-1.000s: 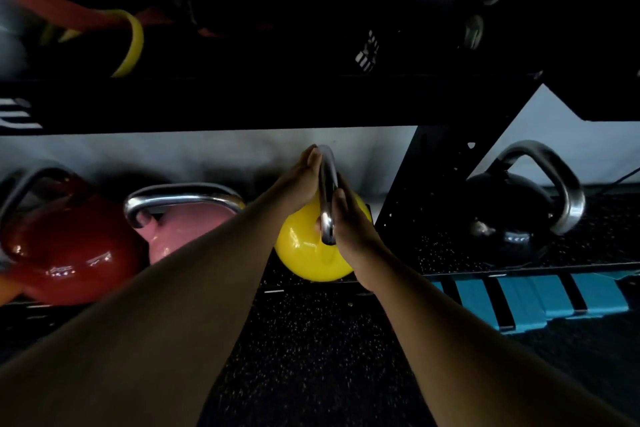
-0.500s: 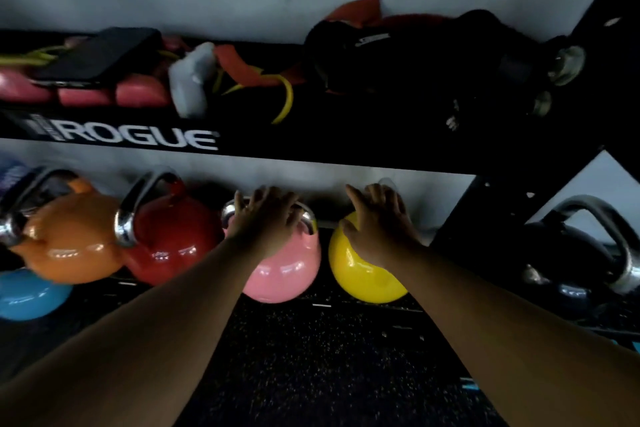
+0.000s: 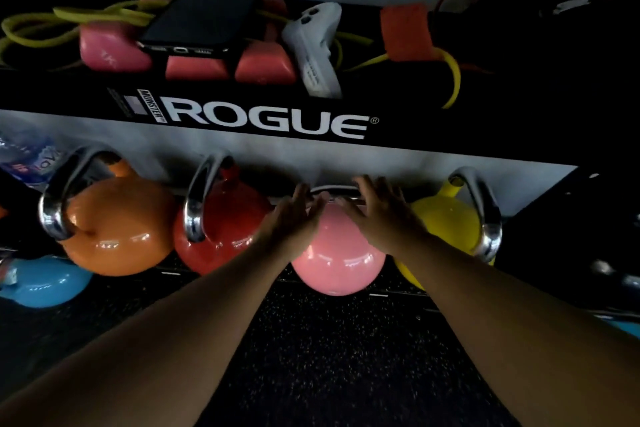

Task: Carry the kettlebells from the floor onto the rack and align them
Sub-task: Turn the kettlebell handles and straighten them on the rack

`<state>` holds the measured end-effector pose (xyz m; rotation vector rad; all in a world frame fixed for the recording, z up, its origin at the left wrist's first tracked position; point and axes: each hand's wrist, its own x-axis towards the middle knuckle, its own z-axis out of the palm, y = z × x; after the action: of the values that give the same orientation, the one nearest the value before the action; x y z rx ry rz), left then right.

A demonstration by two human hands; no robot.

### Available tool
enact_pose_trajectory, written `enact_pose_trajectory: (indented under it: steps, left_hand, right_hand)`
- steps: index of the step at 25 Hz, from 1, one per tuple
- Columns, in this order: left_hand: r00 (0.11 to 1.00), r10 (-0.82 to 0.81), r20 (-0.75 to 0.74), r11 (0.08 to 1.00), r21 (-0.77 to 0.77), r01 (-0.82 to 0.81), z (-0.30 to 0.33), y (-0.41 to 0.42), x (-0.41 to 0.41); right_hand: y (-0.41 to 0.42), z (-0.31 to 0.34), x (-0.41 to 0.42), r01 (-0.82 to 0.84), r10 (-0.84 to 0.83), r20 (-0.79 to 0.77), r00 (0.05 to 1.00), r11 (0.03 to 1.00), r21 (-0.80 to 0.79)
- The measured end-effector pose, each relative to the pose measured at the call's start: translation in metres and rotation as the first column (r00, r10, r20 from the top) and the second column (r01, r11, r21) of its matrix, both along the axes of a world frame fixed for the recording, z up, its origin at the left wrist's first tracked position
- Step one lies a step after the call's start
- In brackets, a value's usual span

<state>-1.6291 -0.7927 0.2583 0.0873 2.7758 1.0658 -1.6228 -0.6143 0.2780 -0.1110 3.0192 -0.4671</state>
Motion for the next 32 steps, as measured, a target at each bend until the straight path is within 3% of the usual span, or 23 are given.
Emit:
enact_pose_trajectory:
  steps: [3,5,8,12,17,22,26,28,32]
  left_hand:
    - [0.974,0.161,0.159,0.943,0.267,-0.199,-0.009,0.027,0.011]
    - [0.964,0.192,0.184,0.902,0.354,-0.247,-0.008,0.032,-0.009]
    - [0.974,0.162,0.161,0.857,0.465,-0.220,-0.010,0.024,-0.033]
    - [0.966,0.173,0.190,0.800,0.545,-0.250,-0.023,0.035,-0.021]
    - [0.980,-0.027,0.195,0.728,0.676,-0.115,-0.023,0.031,-0.049]
    - [0.990,-0.010,0.143,0.723,0.685,-0.092,-0.026,0.051,-0.047]
    - [0.969,-0.084,0.232,0.671,0.732,-0.118,-0.035,0.051,-0.071]
    - [0.957,-0.107,0.270,0.648,0.749,-0.138,-0.036,0.052,-0.078]
    - [0.952,-0.134,0.274,0.630,0.765,-0.132,-0.041,0.048,-0.085]
  right_hand:
    - [0.002,-0.009,0.001,0.244,-0.243,0.045,0.969,0.919,-0.309]
    - [-0.004,-0.010,-0.001,0.333,-0.335,0.061,0.940,0.865,-0.375]
    - [-0.018,-0.019,0.016,0.356,-0.432,-0.040,0.901,0.788,-0.502]
    - [-0.008,-0.022,0.018,0.410,-0.439,0.135,0.888,0.626,-0.663]
    - [-0.049,-0.029,0.038,0.387,-0.496,0.094,0.863,0.531,-0.754]
    - [-0.041,-0.022,0.036,0.343,-0.434,0.228,0.872,0.209,-0.916]
    - [-0.060,-0.029,0.030,0.329,-0.355,0.242,0.903,0.209,-0.921]
    - [-0.067,-0.029,0.027,0.337,-0.324,0.273,0.906,0.161,-0.927]
    - [-0.071,-0.029,0.024,0.334,-0.354,0.265,0.897,0.151,-0.931]
